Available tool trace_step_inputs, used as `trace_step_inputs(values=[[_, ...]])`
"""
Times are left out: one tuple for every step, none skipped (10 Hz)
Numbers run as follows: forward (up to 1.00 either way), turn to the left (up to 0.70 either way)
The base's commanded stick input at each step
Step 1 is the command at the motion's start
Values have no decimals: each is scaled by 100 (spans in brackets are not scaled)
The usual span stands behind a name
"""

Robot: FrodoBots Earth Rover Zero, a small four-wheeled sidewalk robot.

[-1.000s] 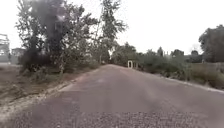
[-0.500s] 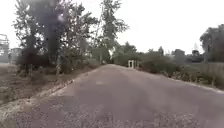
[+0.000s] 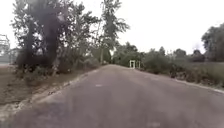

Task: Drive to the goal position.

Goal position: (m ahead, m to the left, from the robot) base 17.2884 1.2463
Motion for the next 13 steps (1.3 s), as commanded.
trace_step_inputs(values=[[70,0],[70,0],[70,0],[70,0],[70,0],[70,0],[70,0],[70,0],[70,0],[70,0],[70,0],[70,0],[70,0]])
